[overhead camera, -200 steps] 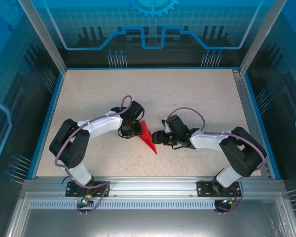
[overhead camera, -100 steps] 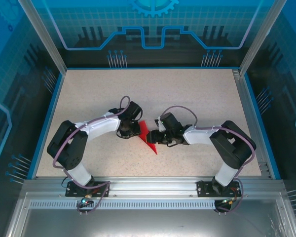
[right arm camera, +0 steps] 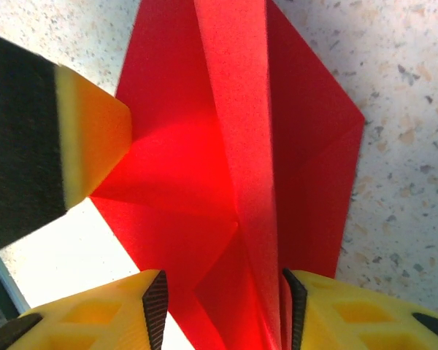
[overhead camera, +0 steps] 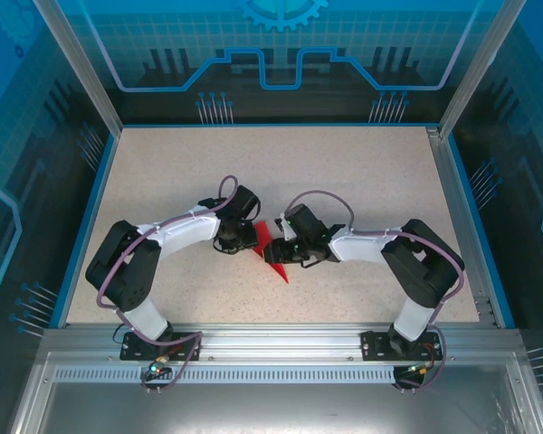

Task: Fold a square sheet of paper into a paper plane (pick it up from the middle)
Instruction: Turn over the paper plane at the center of the table.

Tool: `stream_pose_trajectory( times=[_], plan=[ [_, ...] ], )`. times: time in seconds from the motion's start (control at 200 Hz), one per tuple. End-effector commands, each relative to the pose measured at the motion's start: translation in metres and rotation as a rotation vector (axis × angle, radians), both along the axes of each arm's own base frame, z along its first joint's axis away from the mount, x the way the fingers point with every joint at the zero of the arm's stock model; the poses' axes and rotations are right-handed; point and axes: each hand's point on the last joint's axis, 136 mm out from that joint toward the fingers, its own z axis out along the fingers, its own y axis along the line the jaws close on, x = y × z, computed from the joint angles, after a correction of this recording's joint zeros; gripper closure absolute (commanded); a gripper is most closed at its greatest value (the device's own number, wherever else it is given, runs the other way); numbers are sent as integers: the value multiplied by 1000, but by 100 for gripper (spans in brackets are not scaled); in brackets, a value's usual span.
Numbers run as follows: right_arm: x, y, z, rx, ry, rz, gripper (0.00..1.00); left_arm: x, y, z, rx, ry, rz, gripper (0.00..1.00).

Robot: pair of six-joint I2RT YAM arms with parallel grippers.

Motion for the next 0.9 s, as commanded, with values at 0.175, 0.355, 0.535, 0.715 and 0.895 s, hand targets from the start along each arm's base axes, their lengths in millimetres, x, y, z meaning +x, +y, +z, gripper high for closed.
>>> stream_pose_trajectory(
  times=[0.175,0.355,0.535,0.715,0.895],
  plan=[
    [-3,3,-10,-89,-5,35,59,-2,1,5,-24,-7,0,65],
    [-2,5,-15,-120,-5,39,61,-2,2,6,-25,-9,0,65],
    [-3,6,-17,-139,-2,43,62,-3,3,6,-25,-9,3,65],
    [-3,4,-21,-162,1,45,65,-4,6,6,-25,-12,9,65],
    [-4,4,-25,-183,5,52,69,-2,8,13,-37,-42,22,65]
  ],
)
